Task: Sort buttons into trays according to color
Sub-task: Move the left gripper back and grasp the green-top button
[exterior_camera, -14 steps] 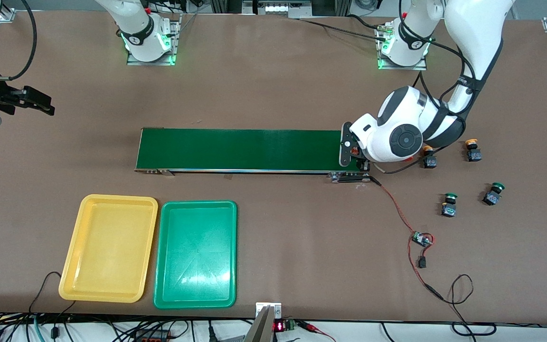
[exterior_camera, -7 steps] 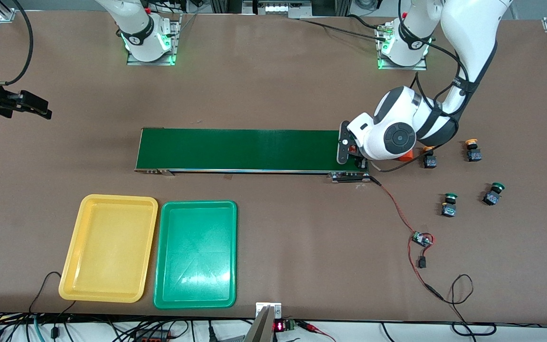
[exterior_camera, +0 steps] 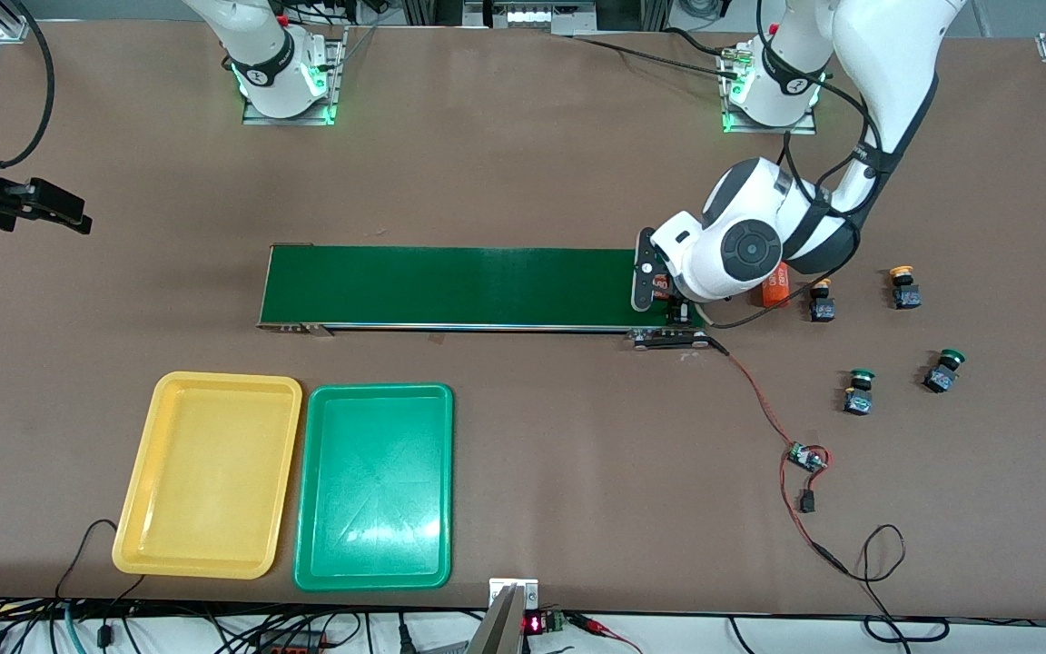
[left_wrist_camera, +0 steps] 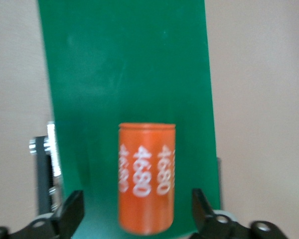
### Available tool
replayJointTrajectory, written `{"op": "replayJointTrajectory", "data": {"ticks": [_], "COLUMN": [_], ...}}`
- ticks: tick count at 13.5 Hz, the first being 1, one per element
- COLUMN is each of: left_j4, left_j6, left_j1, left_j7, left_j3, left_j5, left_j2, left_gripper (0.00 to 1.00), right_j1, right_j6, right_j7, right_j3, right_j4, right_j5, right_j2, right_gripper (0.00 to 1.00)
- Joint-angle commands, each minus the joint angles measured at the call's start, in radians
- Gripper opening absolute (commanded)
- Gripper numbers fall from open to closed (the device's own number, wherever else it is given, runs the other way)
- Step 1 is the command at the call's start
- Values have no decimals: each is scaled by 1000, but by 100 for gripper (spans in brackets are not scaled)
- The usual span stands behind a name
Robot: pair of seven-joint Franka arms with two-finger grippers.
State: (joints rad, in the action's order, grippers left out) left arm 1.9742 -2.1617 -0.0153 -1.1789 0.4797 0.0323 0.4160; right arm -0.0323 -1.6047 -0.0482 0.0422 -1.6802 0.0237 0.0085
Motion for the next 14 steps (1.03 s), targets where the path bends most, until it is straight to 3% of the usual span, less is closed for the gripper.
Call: {"op": "replayJointTrajectory", "data": {"ticks": [1,3,6,9,12,14], "left_j4": [9,8,2,0,-9,-34], "left_j6": [5,-6,-36,-1,-9,-26], "left_j1": [-64,-129,-132,-133,-133,-133], "left_j7": [-76,-71,-79,-53,111,244], "left_j3": [-13,-68,-226,-268,-293,-317], "left_j5": [12,6,-2,-2,30,111], "left_j2": [-80,-83,-83,-88,-65,-52], "left_gripper": [100,100,100,100,100,100], "right_j1": [-15,-15,-12,-18,-18,-18], "right_j6": [6,8,8,8,9,8], "right_j7": [5,7,7,4,-1,1], "right_j3": [-2,-4,-5,-1,-2,-2], "right_j4": [28,34,34,39,48,53], "right_j5": [-19,-19,-21,-19,-21,-22], "right_j2": [8,5,7,5,5,7], "right_gripper": [100,100,100,100,100,100]}}
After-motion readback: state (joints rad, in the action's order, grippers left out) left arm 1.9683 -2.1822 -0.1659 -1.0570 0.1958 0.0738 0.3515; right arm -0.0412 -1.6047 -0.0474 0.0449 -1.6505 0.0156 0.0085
